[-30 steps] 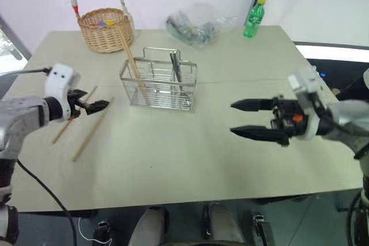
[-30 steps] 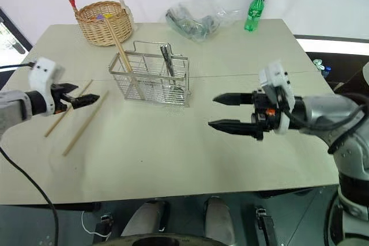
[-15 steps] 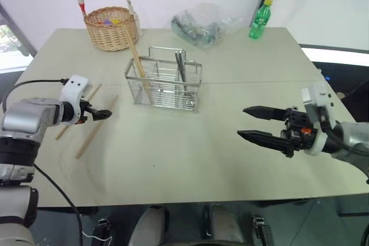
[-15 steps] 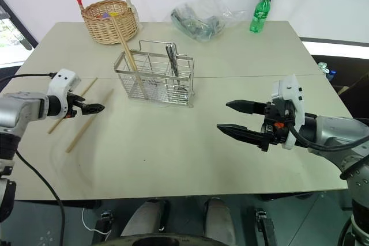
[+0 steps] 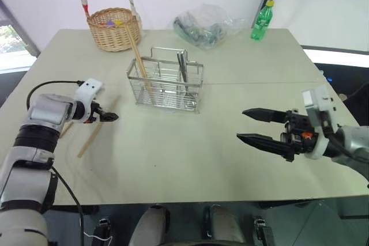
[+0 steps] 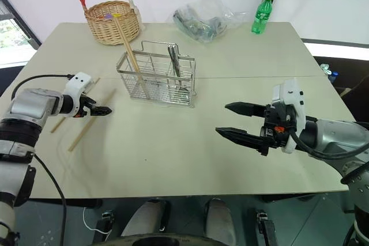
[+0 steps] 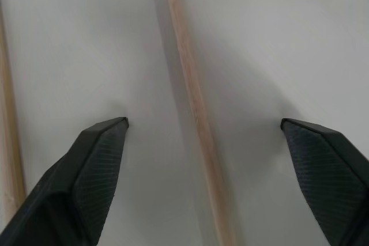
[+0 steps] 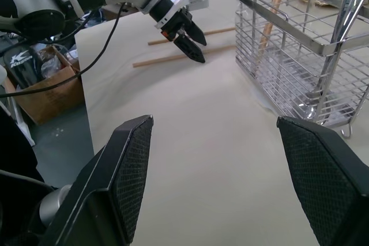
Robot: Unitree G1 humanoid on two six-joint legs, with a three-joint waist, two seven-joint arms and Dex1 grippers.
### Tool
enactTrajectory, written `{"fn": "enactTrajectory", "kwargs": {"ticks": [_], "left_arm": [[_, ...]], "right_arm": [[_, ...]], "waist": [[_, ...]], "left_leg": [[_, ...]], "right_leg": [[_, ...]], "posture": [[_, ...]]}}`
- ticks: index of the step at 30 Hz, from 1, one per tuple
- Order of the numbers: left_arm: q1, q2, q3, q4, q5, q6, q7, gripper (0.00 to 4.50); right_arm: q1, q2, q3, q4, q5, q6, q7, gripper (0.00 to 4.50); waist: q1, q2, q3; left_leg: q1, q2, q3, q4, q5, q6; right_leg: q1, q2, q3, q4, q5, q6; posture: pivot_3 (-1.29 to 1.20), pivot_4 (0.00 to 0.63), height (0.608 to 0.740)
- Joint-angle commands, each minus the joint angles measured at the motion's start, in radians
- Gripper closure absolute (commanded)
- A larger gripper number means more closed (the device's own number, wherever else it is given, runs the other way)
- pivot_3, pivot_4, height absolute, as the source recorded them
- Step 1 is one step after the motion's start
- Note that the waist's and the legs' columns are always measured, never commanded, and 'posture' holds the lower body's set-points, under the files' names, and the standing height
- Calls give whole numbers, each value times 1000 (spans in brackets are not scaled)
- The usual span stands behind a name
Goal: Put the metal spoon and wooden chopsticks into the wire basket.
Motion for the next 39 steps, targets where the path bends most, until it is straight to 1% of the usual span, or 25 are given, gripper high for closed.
{"fn": "enactTrajectory", "kwargs": {"ticks": [1, 4, 5, 6, 10, 15, 19, 21, 22, 24, 27, 28, 29, 31, 33, 35, 39], "left_arm": [[7, -19, 1, 15, 17, 13, -20, 2188], [3, -24, 24, 12, 19, 23, -17, 3660], [1, -26, 33, 10, 17, 29, -15, 4103], [0, -27, 43, 6, 14, 37, -15, 4437], [0, -34, 105, -46, -29, 131, -15, 4437], [35, -21, 190, -194, -103, 275, 2, 4437], [65, 20, 313, -373, -182, 384, 28, 4437], [67, 41, 399, -464, -197, 377, 69, 4437], [45, 36, 456, -493, -203, 355, 109, 4437], [4, 8, 547, -527, -218, 314, 181, 4437], [-145, -132, 764, -513, -341, 266, 316, 4437], [-179, -182, 812, -523, -374, 210, 346, 4437], [-194, -213, 835, -534, -390, 171, 364, 4437], [-231, -282, 853, -546, -420, 75, 400, 4437], [-271, -346, 856, -526, -445, -13, 430, 4437], [-299, -383, 836, -483, -447, -80, 451, 4437], [-335, -425, 774, -362, -425, -207, 451, 4437]], "right_arm": [[-5, -13, -26, -22, 29, -22, -1, 928], [-3, -15, -24, -20, 28, -29, -2, 928], [-4, -14, -21, -18, 25, -32, -3, 928], [-4, -14, -18, -17, 23, -35, -3, 928], [-4, -12, -9, -9, 12, -48, 2, 928], [-2, -15, -1, 13, -3, -68, 18, 928], [-4, -24, 2, 28, -18, -76, 35, 928], [-10, -33, -1, 38, -21, -75, 41, 928], [-14, -37, -3, 43, -21, -74, 44, 928], [-16, -44, -8, 51, -20, -74, 49, 928], [-27, -45, -3, 57, -14, -71, 43, 928], [-31, -44, -1, 58, -13, -70, 40, 928], [-33, -44, 0, 59, -13, -69, 39, 928], [-37, -42, 5, 61, -14, -68, 38, 928], [-41, -40, 9, 62, -14, -67, 36, 928], [-44, -39, 11, 61, -13, -66, 31, 928], [-40, -31, 3, 49, 1, -60, 8, 928]], "waist": [[-1, 0, 0], [-2, 0, 0], [-3, 0, 0], [-3, 0, 0], [-4, -1, 0], [-6, -3, 2], [-7, -4, 3], [-8, -4, 3], [-7, -4, 3], [-6, -4, 3], [6, -5, 3], [12, -5, 3], [16, -5, 3], [19, -5, 2], [22, -5, 3], [22, -6, 3], [22, -6, 3]], "left_leg": [[0, 0, 0, 0, 0, 0], [0, 0, 0, 0, 0, 0], [0, 0, 0, 0, 0, 0], [0, 0, 0, 0, 0, 0], [0, 0, 0, 0, 0, 0], [-2, 0, -1, 0, 0, 0], [-4, 0, -1, 0, 0, 0], [-6, 0, -1, 0, 0, 0], [-6, 0, -1, 0, 0, 0], [-6, 1, -1, 0, 0, 0], [-7, 1, -2, 2, 0, 0], [-6, 1, -3, 3, 0, 0], [-6, 1, -3, 3, 0, 0], [-5, 0, -2, 3, 0, -1], [-5, 0, -2, 3, 1, -1], [-6, 0, -2, 3, 1, -2], [-6, -1, -1, 4, 1, -3]], "right_leg": [[0, 0, 0, 0, 0, 0], [0, 0, 0, 0, 1, 1], [0, 0, 0, 0, 1, 1], [0, 0, 0, 0, 1, 1], [0, 0, 0, 0, 1, 2], [-2, 1, -1, 0, 2, 3], [-4, 1, -1, 0, 2, 3], [-6, 1, -1, 0, 2, 3], [-6, 1, -1, 0, 2, 3], [-7, 2, -1, 0, 2, 3], [-5, 2, -3, 0, 2, 3], [-3, 2, -5, -1, 3, 4], [-2, 2, -6, -2, 3, 5], [0, 2, -6, -4, 5, 9], [0, 2, -6, -4, 5, 9], [0, 2, -7, -3, 5, 9], [0, 2, -7, -3, 6, 10]], "posture": [[0, 150, 674], [0, 150, 674], [0, 150, 674], [0, 150, 674], [0, 150, 674], [0, 150, 674], [0, 150, 674], [0, 150, 674], [0, 150, 674], [0, 150, 674], [0, 150, 674], [0, 150, 674], [0, 150, 674], [0, 150, 674], [0, 150, 674], [0, 150, 674], [0, 150, 674]]}}
